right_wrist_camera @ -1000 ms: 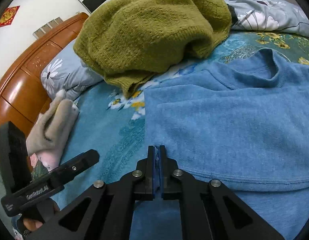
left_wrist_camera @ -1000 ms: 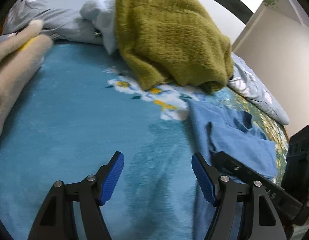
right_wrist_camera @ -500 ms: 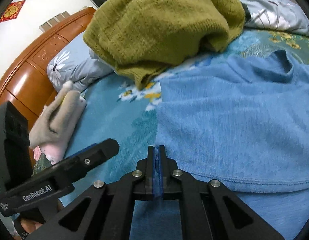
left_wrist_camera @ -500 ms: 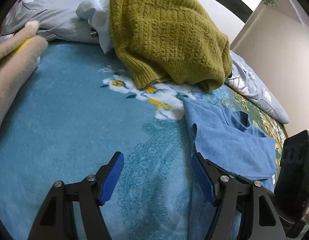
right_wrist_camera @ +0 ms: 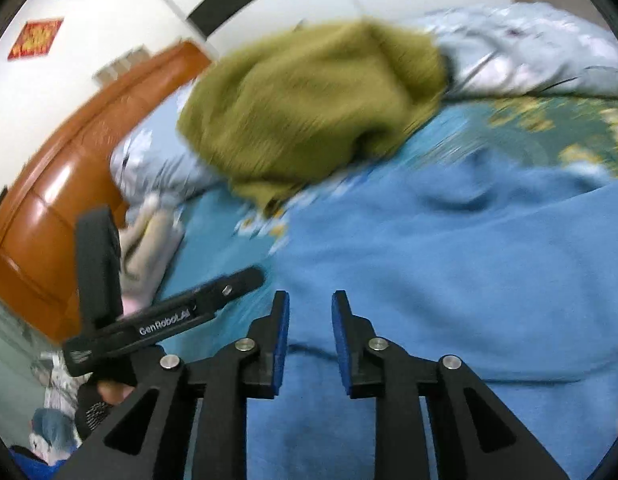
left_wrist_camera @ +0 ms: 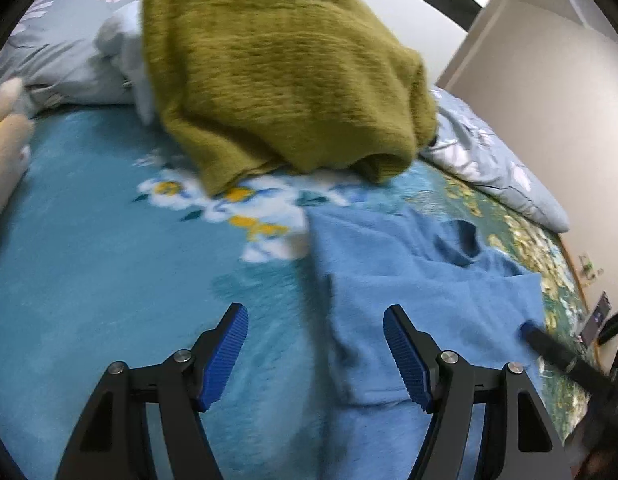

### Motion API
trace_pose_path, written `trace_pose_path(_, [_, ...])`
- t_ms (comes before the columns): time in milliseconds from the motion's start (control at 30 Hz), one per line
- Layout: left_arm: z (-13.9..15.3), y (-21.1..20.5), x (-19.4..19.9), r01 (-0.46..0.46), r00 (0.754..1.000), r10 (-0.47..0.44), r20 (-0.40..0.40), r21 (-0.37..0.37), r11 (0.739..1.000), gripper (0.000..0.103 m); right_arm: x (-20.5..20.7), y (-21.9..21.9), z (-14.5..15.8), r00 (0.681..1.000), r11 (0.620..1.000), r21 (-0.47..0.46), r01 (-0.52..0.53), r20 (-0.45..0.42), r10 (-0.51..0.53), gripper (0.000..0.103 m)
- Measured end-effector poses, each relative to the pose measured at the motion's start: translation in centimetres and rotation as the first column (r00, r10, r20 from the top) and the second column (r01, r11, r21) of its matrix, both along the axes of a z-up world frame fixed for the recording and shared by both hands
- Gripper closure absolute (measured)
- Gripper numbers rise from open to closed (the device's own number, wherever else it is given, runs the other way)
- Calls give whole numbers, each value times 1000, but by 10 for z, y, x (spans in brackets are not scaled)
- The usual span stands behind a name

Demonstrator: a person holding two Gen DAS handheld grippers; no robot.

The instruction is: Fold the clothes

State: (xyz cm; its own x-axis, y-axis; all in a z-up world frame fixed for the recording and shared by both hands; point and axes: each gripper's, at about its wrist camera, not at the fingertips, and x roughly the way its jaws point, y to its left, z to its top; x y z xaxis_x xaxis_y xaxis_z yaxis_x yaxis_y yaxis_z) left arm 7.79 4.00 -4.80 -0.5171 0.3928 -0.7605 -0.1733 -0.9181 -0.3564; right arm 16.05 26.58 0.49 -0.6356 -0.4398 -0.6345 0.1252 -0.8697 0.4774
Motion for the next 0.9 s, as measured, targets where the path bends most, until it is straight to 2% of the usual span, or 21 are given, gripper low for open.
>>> trace_pose_path(33, [-1,1,-1,4,1000,-4,-4,2,1000,29,4,14,4,1000,1000,6,25,-11,-25,74])
trace_pose_path(100, [-4,3,-4,12,1000,-12,-11,6,1000,30,11,60,6,989,989,34,146,-16,-145,71])
trace_pose_path(167, [-6,5,-7,19,1000,-19,-19,9,1000,31,5,79,-1,984,984,3,178,11,-178,71])
trace_pose_path(333, [-15,14,-18,17,1000,-18,-24,-49,999,33,-9,128,-20,964,963,-71,259,83,-253,71])
trace_pose_path(500, [-29,19,-25,-3,1000,3,-3,-102,995,33,-24,177,-38,934,929,-139,342,160,-320,71])
trace_pose_path(633, [-32,21,-24,-2,1000,0,-22,-122,993,33,-35,214,-53,905,895,-189,405,221,-363,71])
trace_pose_path(667, [-32,21,-23,-3,1000,0,-27,-125,992,32,-39,216,-55,906,891,-209,403,225,-357,71])
trace_pose_path(733, [-33,21,-22,-10,999,5,-37,-126,992,31,-45,219,-59,910,883,-252,397,231,-343,76])
trace_pose_path(767, [-33,20,-21,-12,999,7,-41,-125,992,31,-49,219,-58,918,881,-277,383,223,-329,93])
trace_pose_path(900, [-33,20,-20,-16,999,10,-47,-132,991,31,-64,214,-45,937,907,-249,338,184,-298,96])
